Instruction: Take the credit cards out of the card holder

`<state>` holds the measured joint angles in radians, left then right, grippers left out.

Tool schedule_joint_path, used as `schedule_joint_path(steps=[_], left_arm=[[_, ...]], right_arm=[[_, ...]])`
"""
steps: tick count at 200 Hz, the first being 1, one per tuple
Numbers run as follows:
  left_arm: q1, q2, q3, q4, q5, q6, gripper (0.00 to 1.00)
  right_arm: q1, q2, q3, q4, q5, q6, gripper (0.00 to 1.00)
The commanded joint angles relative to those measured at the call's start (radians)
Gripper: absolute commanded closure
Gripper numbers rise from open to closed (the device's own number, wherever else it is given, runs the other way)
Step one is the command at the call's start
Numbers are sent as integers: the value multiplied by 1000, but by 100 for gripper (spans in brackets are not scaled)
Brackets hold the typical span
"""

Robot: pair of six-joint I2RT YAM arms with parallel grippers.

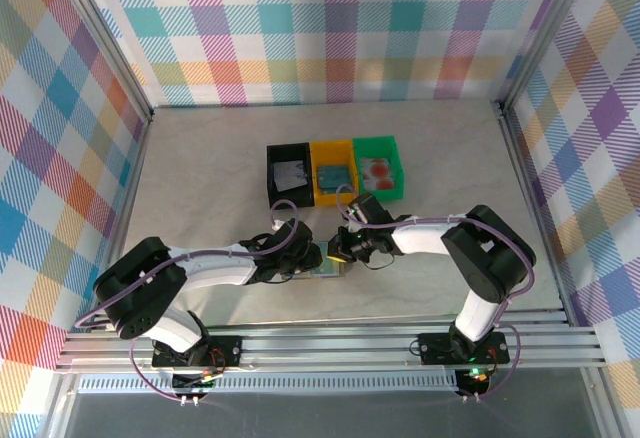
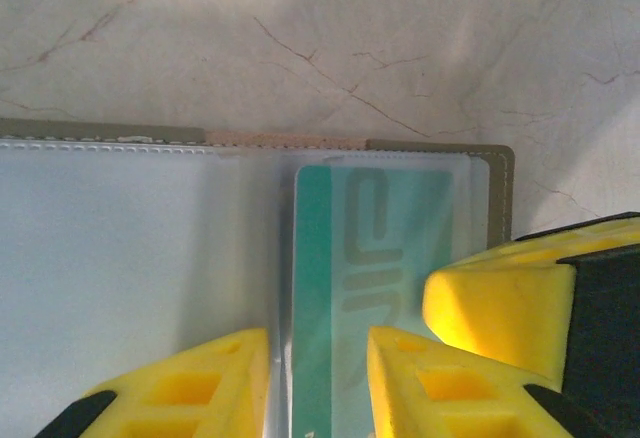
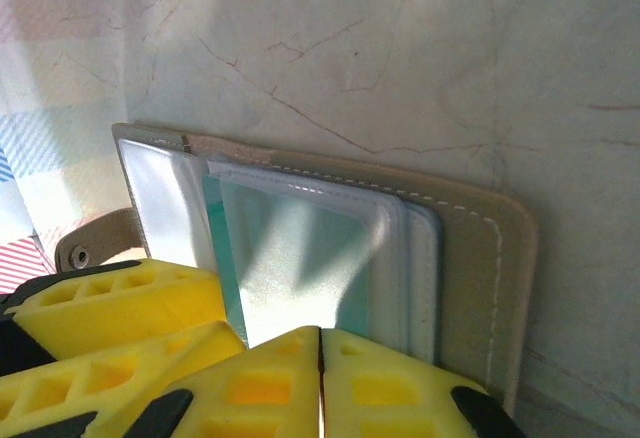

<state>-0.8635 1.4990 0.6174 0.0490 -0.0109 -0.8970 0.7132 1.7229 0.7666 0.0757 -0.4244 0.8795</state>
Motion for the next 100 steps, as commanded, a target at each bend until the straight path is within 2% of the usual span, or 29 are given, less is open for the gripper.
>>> schedule_joint_path(steps=[1, 55, 100], left_arm=[[-13, 2, -10, 24, 6, 14, 70], [-12, 5, 1, 20, 7, 18, 77], [-13, -76, 3, -56, -48, 32, 70]], right_arm=[[6, 21, 1, -7, 1, 5, 92], [6, 27, 2, -10, 0, 6, 93], [6, 30, -2, -10, 3, 4, 94]])
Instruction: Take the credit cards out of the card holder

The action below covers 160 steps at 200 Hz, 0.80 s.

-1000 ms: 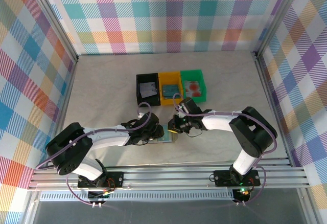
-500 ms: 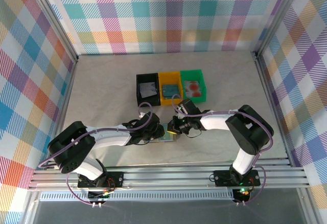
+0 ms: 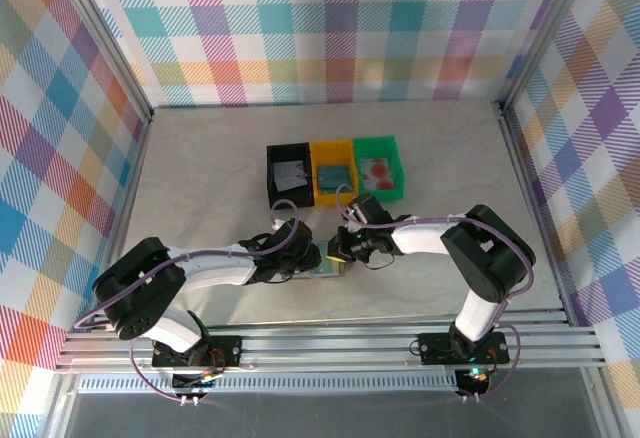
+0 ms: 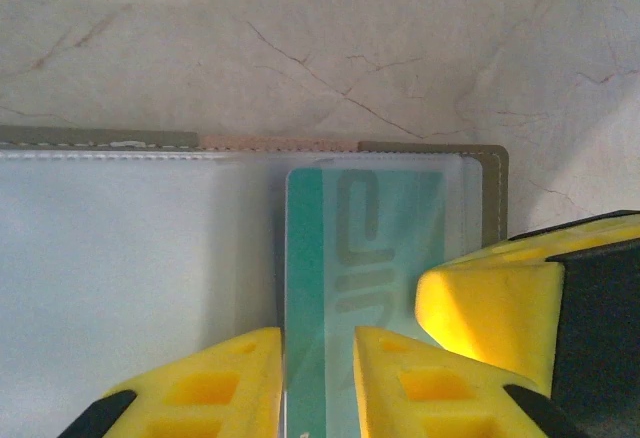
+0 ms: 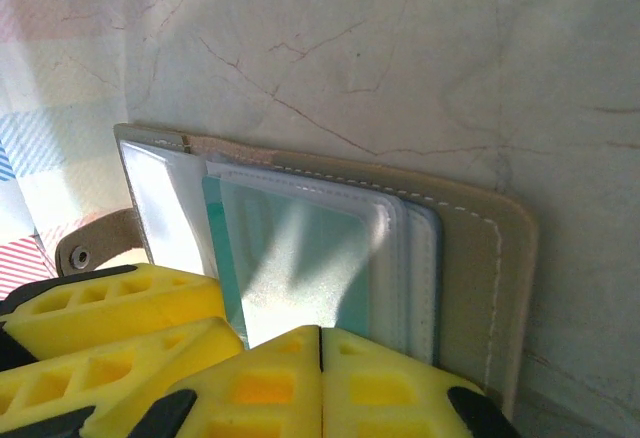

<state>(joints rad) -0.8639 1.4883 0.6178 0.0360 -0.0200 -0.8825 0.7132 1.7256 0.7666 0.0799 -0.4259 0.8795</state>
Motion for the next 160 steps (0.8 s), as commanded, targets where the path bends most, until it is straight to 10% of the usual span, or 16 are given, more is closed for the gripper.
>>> schedule_joint_path(steps=[1, 160], left_arm=[[-12, -68, 1, -40, -39, 17, 70], [-15, 40, 42, 3, 3, 61, 79]], right_arm=[[6, 27, -2, -14, 4, 4, 94], [5, 34, -2, -8, -2, 3, 95]])
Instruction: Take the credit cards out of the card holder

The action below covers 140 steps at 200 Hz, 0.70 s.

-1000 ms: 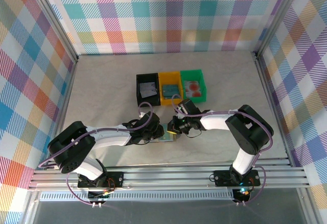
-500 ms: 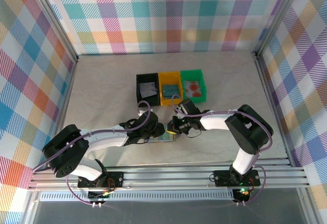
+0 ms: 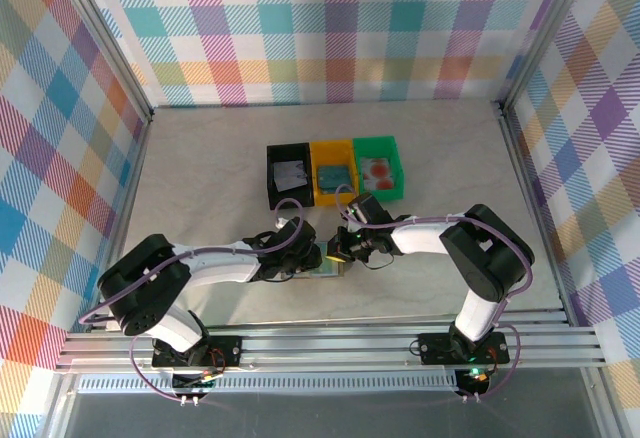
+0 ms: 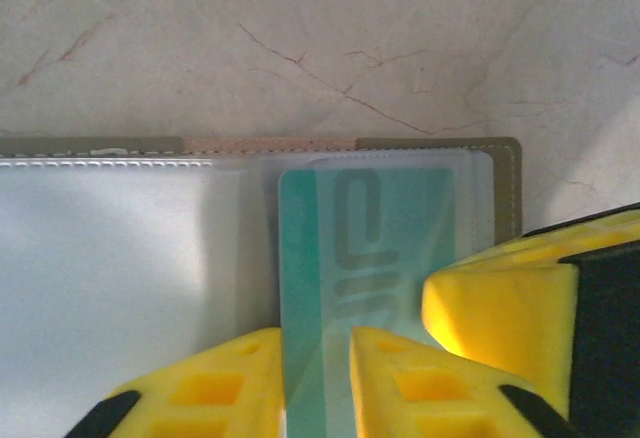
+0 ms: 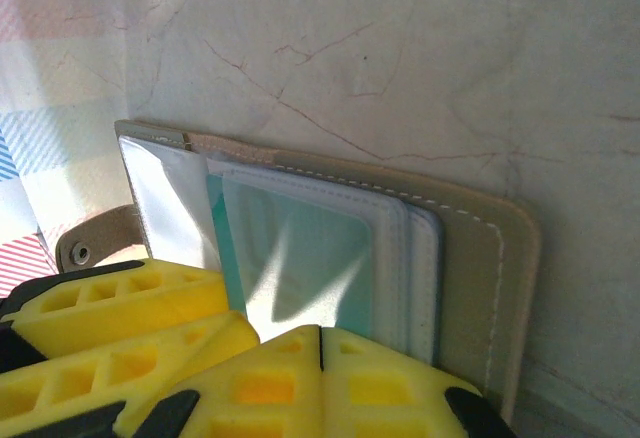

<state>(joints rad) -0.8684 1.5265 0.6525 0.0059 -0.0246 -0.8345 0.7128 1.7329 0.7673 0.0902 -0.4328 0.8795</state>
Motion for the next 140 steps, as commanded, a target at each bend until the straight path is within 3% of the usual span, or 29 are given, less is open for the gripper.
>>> schedule_joint_path(steps=[1, 60, 140], left_arm=[[-11, 2, 7, 33, 7, 13, 79], [-11, -68, -28, 68, -2, -7, 100], [-9, -175, -74, 35, -45, 14, 100]], right_arm=[[6, 27, -2, -19, 5, 3, 95], [7, 28, -3, -20, 3, 3, 96], [7, 26, 1, -43, 24, 6, 98]])
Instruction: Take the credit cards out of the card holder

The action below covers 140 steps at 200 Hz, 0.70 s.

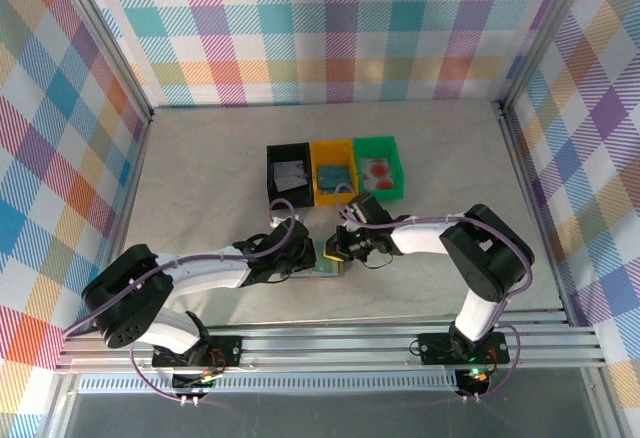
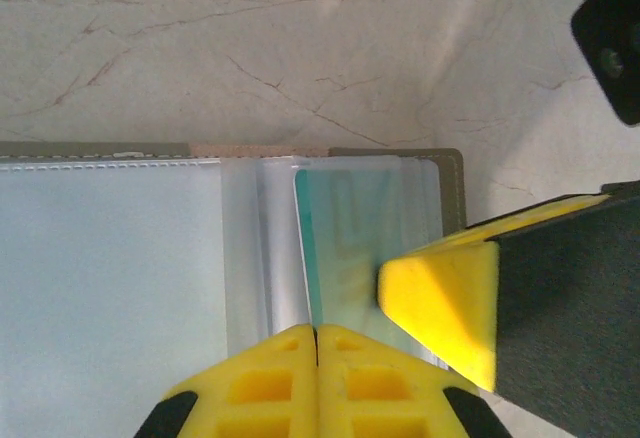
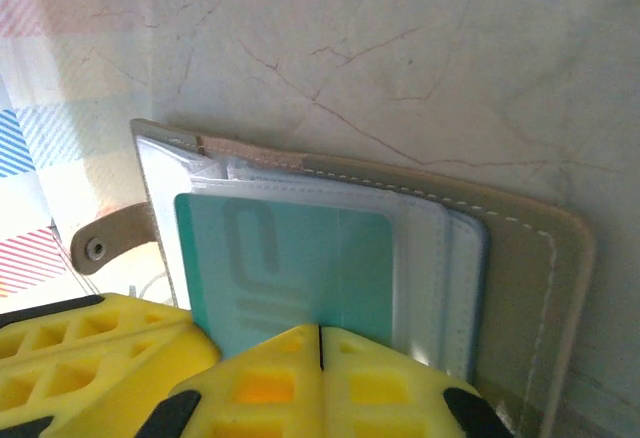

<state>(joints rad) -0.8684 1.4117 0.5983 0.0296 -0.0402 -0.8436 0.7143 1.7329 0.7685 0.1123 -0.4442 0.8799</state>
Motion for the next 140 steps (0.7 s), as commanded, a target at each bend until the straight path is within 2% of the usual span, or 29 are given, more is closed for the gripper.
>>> schedule_joint_path(steps=[1, 56, 100, 140], left_arm=[[-9, -62, -20, 9, -30, 23, 100], [11, -175, -76, -28, -50, 38, 100], [23, -209, -79, -57, -56, 48, 100], [96, -354, -96, -130, -38, 94, 100]], right_arm=[[4, 26, -1, -64, 35, 5, 98], [5, 43, 15, -85, 39, 5, 99], [5, 42, 17, -83, 35, 4, 100], [5, 27, 8, -63, 19, -8, 100]])
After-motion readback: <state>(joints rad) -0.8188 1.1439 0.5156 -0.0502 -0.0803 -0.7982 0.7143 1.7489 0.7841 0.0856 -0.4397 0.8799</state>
